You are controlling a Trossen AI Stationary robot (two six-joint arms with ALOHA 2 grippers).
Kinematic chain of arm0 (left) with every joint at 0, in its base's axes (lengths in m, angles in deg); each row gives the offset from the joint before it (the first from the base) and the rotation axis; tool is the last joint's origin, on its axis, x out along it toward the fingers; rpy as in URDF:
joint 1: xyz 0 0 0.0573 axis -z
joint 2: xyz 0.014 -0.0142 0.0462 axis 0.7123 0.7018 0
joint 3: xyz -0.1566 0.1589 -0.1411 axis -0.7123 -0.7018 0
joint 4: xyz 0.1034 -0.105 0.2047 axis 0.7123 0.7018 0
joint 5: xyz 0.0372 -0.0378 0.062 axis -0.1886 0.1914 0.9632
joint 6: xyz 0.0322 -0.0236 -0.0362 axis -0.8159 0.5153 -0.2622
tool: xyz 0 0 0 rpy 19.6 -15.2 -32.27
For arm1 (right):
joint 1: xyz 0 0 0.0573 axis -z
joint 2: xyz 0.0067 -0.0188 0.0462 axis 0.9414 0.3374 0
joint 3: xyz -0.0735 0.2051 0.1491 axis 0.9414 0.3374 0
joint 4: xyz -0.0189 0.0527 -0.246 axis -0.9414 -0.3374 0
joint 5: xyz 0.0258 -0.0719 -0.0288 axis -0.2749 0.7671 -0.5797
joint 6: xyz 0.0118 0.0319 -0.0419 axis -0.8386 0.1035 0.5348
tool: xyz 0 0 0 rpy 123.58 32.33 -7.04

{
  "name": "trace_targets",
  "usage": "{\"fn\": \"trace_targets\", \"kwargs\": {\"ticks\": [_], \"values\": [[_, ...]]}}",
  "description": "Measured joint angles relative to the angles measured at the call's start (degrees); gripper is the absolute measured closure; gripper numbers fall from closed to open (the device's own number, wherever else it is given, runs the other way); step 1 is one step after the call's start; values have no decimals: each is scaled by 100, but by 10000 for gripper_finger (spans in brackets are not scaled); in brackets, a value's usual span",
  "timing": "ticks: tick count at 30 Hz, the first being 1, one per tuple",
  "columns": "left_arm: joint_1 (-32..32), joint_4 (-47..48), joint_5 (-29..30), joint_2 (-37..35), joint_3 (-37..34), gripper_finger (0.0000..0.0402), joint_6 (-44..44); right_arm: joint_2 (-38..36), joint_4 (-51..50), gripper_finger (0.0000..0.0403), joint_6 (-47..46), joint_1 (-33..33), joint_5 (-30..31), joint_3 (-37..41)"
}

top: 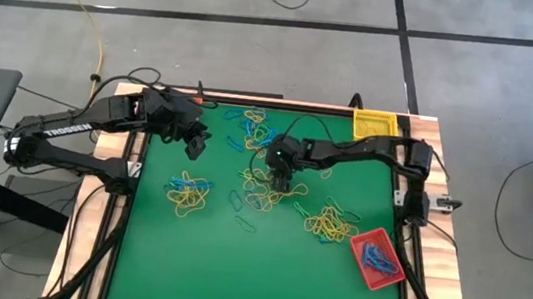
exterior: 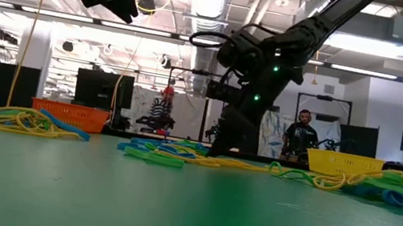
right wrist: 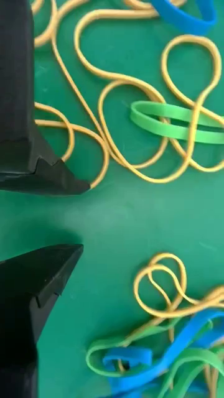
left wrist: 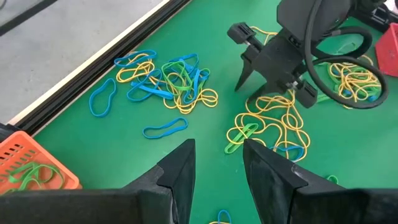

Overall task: Sort rubber bands into baskets
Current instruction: Put the yellow rubber band into the yellow bin

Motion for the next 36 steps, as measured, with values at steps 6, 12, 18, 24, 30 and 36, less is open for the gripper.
{"fn": "trace_targets", "kwargs": {"ticks": [6,12,18,24,30,36], "values": [[0,0,-1,1,0,278,0,153,-152,253,3,-165,-18,-21],[-1,2,0,1,0,278,-1,211,-164,319,110,-377,376,-12],[1,2,0,-1,0,278,1,217,-172,390,118,-382,516,-8],[1,2,0,1,0,278,1,60,-354,388,59,-424,773,-82],[0,2,-1,1,0,278,0,-654,-706,390,146,-595,1270,-239],[1,2,-1,1,0,278,0,-1591,-864,390,238,-856,1761,-283]]}}
